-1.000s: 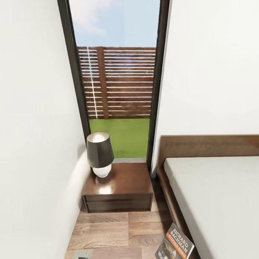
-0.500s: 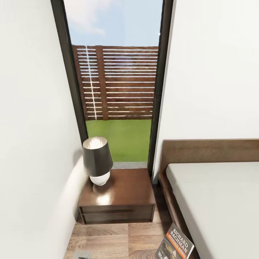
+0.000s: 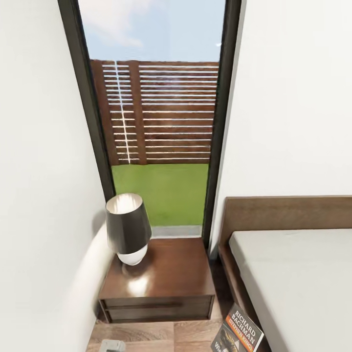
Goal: In the bedroom, move the book from the bed onto either nightstand, and place the two sandals side by side next to the bed.
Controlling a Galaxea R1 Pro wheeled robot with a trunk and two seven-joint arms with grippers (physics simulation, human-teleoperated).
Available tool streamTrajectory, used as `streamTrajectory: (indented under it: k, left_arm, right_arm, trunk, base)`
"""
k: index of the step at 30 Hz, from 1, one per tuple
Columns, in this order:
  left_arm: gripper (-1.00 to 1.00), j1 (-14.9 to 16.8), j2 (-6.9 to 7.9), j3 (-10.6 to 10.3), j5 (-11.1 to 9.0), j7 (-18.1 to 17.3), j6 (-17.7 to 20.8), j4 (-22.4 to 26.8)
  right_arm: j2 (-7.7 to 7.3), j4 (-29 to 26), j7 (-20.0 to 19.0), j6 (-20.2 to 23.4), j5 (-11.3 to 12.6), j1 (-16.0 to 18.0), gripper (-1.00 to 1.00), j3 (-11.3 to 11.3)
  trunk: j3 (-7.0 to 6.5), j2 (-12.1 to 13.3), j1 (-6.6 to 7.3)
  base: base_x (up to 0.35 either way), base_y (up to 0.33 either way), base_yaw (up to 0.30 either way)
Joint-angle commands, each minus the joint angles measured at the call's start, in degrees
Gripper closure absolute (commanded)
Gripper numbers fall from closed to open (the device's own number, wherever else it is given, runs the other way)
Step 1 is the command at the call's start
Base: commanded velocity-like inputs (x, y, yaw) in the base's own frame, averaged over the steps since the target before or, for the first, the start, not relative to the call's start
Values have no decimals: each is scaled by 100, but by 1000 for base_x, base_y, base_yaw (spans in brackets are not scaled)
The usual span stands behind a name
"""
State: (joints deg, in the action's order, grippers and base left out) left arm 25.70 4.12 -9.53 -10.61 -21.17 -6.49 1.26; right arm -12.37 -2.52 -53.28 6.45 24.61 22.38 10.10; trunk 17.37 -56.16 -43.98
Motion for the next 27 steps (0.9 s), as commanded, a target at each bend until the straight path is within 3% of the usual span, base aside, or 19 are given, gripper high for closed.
streamTrajectory:
  k: [1,21,27]
  left_arm:
    - [-100,5,1,-49,-55,-19,-19,-5]
    - [-100,5,1,-49,-55,-19,-19,-9]
    - [-100,5,1,-49,-55,-19,-19,-9]
  right_arm:
    - [-2,-7,-15,58,71,3,100,18]
    - [-2,-5,-15,58,71,3,100,18]
    - [-2,-6,-15,58,71,3,100,18]
  trunk:
    - [7,-4,-4]
    - [7,-4,-4]
    - [7,-4,-4]
  base:
    - [317,0,0]
    - [315,0,0]
    - [106,0,0]
